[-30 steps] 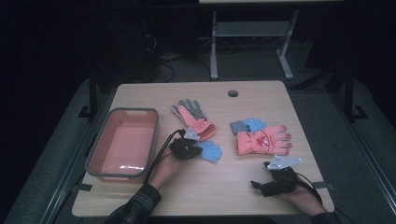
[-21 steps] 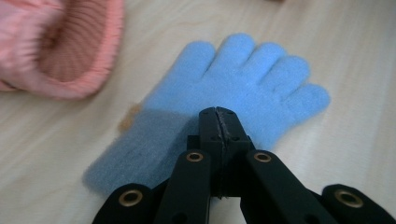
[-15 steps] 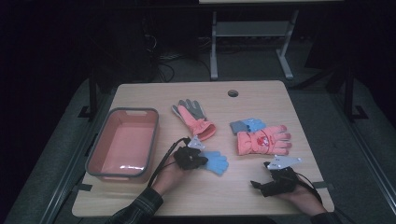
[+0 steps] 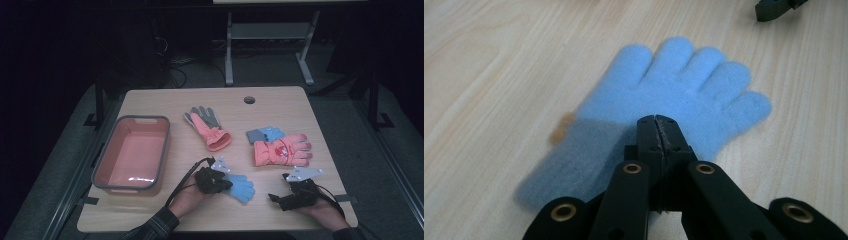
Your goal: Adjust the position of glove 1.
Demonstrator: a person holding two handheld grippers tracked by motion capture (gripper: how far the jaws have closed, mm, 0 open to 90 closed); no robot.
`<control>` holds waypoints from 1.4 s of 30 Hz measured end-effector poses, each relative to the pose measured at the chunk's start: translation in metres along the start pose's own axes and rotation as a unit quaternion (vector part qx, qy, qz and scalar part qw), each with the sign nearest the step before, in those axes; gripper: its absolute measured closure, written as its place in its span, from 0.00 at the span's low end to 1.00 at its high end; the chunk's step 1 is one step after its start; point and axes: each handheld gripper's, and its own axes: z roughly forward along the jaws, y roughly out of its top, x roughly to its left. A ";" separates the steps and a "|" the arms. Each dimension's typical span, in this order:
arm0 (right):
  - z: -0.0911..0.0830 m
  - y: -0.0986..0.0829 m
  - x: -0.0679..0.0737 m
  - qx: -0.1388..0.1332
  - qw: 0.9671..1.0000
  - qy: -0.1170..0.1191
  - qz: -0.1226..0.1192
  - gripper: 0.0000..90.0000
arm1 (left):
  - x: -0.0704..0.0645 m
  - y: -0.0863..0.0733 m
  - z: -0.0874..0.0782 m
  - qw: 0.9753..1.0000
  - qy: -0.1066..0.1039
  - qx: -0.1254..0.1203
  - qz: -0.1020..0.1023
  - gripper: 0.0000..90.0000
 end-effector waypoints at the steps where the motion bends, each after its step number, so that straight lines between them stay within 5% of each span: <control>1: 0.000 0.000 0.000 0.000 1.000 0.000 0.000 0.10 | 0.002 0.001 -0.001 1.000 0.000 -0.003 -0.003 0.99; 9: 0.000 0.000 0.000 0.000 1.000 0.000 0.000 0.10 | 0.031 0.007 -0.012 0.998 0.045 -0.024 -0.025 0.99; 14: 0.000 0.000 0.000 0.000 1.000 0.000 0.000 0.10 | 0.046 -0.001 -0.007 0.998 0.049 -0.004 -0.040 0.99; 34: 0.000 0.000 0.000 0.000 1.000 0.000 0.000 0.10 | 0.002 -0.028 -0.025 1.000 0.007 0.011 -0.024 0.98; 42: 0.000 0.000 0.000 0.000 1.000 -0.001 0.000 0.10 | 0.014 -0.014 -0.029 0.999 0.032 -0.002 -0.025 0.89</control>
